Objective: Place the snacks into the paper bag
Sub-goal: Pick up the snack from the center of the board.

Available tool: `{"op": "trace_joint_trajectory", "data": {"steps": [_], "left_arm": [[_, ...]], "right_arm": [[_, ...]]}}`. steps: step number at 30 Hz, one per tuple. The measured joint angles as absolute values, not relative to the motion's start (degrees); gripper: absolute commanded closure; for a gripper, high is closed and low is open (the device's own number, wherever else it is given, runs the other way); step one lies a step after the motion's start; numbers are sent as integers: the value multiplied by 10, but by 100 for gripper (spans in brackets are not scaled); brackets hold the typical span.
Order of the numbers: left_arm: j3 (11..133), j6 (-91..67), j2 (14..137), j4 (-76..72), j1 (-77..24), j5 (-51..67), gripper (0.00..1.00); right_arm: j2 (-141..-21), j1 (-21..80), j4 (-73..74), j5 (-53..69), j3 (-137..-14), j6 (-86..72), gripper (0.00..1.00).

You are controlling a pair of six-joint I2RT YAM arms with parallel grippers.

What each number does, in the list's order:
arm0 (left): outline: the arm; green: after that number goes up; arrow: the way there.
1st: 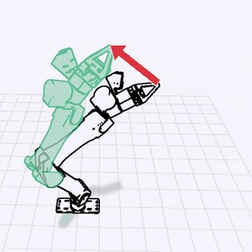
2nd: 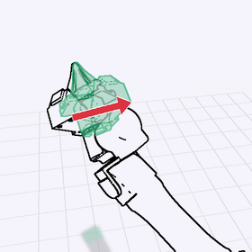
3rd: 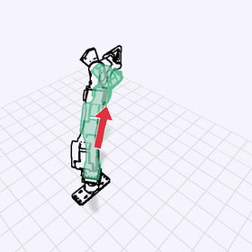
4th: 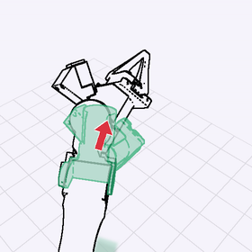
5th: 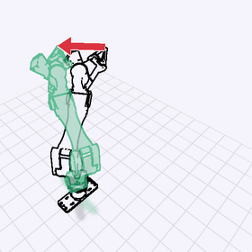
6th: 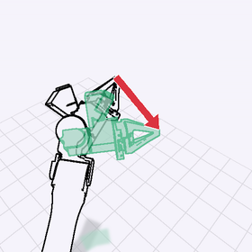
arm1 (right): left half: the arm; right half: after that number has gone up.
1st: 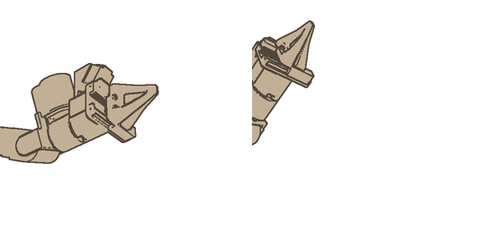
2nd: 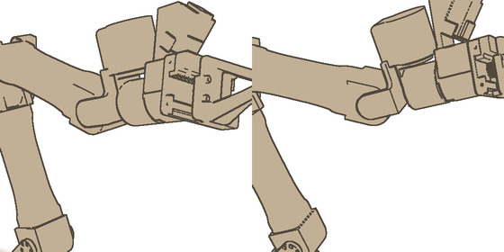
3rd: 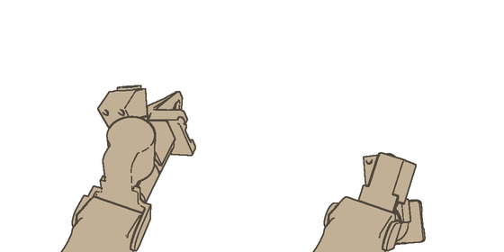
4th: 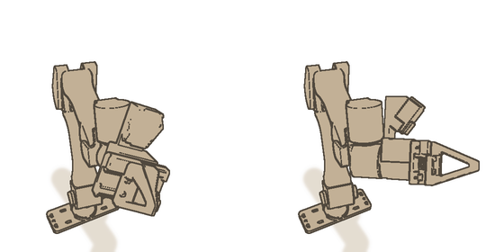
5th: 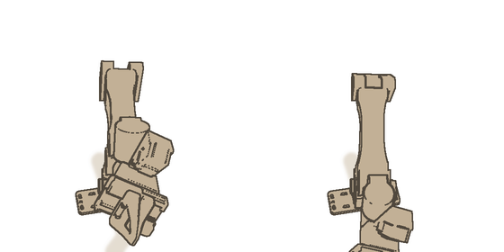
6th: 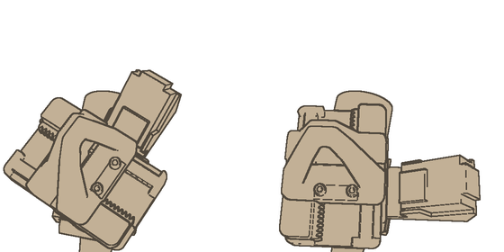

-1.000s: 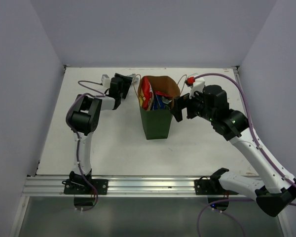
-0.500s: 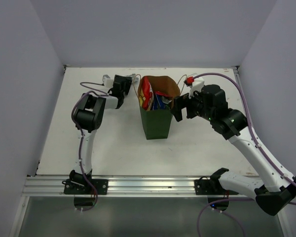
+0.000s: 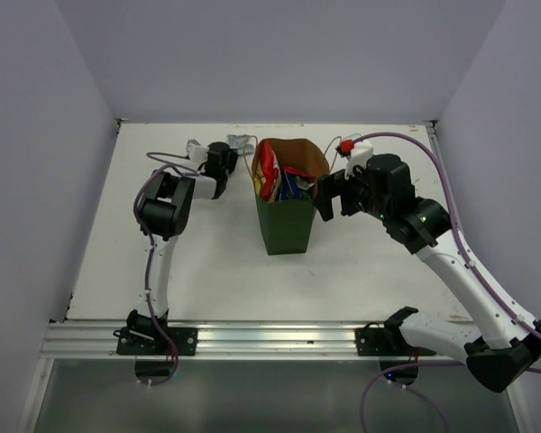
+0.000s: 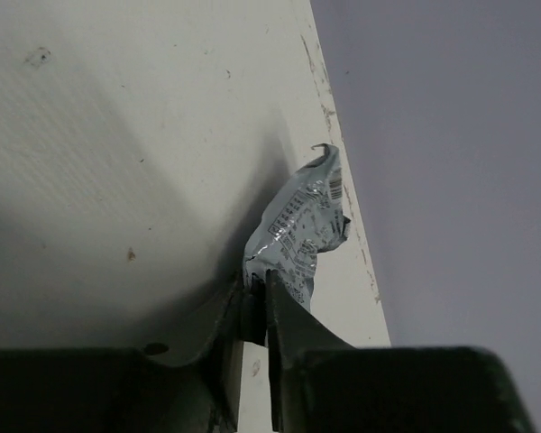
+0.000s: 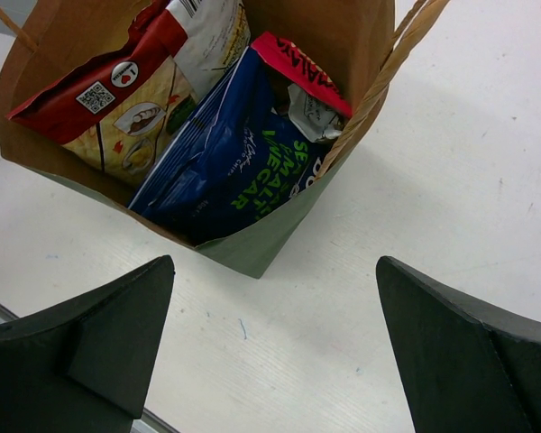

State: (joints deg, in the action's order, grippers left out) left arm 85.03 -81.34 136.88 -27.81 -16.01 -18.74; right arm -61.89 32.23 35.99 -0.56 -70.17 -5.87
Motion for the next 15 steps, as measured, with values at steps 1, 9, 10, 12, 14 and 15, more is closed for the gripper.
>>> {"op": "trace_joint_trajectory", "data": {"steps": [1,9,10,12,14,15], "left_arm": [[847,-812,1369,-279,-159,-189,89],[772,-793,1326,-297,-150,-200,100],[759,-786,1316,-298,-147,-201,100],[733,-771,1296,-295,-142,-205,100],[710,-756,1277,-294,-136,-209,100],[697,-747,1266,-292,-134,-210,100]], "right_arm": [[-619,322,360,-6,-702,-58,2],[-627,322,360,-5,-702,-57,2],[-627,322,360,-5,-702,-56,1],[-627,322,359,-5,-702,-55,1],[-627,322,359,-4,-702,-55,2],[-627,322,359,-3,-702,-55,2]]}}
